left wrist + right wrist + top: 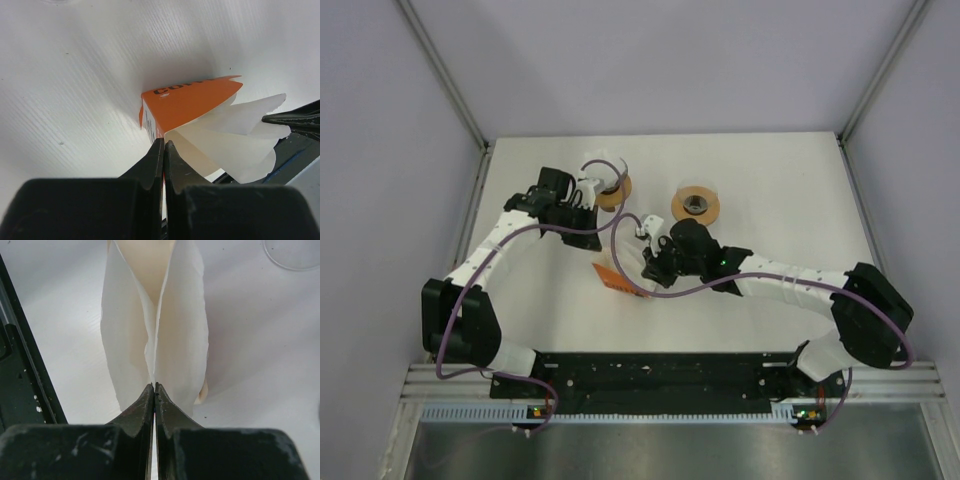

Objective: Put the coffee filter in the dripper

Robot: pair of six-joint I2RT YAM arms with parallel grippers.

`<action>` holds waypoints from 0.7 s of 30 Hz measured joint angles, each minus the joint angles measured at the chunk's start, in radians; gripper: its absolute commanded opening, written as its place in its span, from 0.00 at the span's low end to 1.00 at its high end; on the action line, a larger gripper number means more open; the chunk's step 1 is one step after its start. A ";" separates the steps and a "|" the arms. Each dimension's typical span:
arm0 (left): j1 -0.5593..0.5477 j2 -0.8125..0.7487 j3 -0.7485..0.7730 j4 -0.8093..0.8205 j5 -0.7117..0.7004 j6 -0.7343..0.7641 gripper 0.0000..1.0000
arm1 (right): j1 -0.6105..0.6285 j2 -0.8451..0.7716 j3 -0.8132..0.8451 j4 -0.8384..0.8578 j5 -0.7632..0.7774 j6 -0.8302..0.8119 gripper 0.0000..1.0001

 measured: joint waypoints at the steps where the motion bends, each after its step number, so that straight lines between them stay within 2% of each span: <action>1: -0.001 0.000 0.000 0.000 0.000 0.000 0.00 | 0.000 -0.002 0.000 0.003 0.003 0.000 0.00; 3: -0.002 0.000 0.001 -0.002 0.000 0.000 0.00 | 0.000 -0.001 0.000 0.001 0.009 0.000 0.00; 10: -0.006 0.002 0.021 -0.025 0.010 0.008 0.25 | -0.001 0.045 0.000 0.010 0.033 0.000 0.00; 16: -0.005 0.004 0.105 -0.069 0.035 0.031 0.46 | -0.001 0.070 0.000 0.011 0.034 0.000 0.00; 21: -0.005 0.004 0.174 -0.106 0.070 0.056 0.51 | -0.002 0.070 0.000 0.027 0.033 0.001 0.00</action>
